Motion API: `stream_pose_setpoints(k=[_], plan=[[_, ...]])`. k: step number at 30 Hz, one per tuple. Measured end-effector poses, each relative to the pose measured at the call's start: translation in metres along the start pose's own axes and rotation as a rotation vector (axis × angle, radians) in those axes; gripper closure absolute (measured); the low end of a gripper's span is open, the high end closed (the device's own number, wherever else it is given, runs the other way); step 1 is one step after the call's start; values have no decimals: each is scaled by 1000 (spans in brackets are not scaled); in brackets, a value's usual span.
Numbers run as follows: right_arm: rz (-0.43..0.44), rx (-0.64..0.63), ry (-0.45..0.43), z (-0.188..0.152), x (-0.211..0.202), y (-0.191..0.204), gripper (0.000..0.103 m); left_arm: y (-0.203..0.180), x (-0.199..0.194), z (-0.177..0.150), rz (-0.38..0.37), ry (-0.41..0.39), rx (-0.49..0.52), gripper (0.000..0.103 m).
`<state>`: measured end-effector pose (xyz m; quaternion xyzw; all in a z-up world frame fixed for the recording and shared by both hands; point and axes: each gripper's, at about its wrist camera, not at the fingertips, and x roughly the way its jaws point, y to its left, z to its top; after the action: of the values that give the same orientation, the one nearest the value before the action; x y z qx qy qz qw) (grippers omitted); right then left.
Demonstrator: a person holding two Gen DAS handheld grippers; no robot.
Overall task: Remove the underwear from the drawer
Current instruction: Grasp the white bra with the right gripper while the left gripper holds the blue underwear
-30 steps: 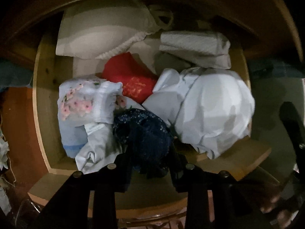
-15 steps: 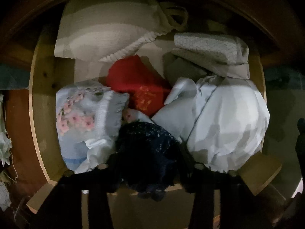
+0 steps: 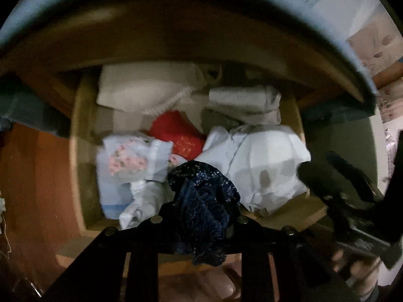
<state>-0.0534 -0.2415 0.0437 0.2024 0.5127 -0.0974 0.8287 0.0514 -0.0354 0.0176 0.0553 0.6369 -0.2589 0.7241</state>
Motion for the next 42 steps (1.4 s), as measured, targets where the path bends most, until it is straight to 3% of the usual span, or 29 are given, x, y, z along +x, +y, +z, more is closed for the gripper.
stream_pose_setpoints(k=[4, 18, 26, 34, 36, 42], plan=[[-26, -89, 68, -1, 12, 12, 0, 6, -20, -8, 43, -83, 13, 81], [-198, -358, 280, 5, 75, 47, 0, 34, -15, -14, 34, -107, -73, 81], [-235, -393, 378, 3, 98, 40, 0, 36, -12, -10, -13, -96, -97, 81], [-271, -393, 486, 5, 115, 34, 1, 35, -10, -8, 13, -95, -82, 81], [-279, -397, 488, 7, 116, 34, 4, 35, -10, -7, 23, -98, -79, 81], [-326, -423, 412, 2, 118, 36, 37, 40, -9, -7, 20, -95, -107, 80]])
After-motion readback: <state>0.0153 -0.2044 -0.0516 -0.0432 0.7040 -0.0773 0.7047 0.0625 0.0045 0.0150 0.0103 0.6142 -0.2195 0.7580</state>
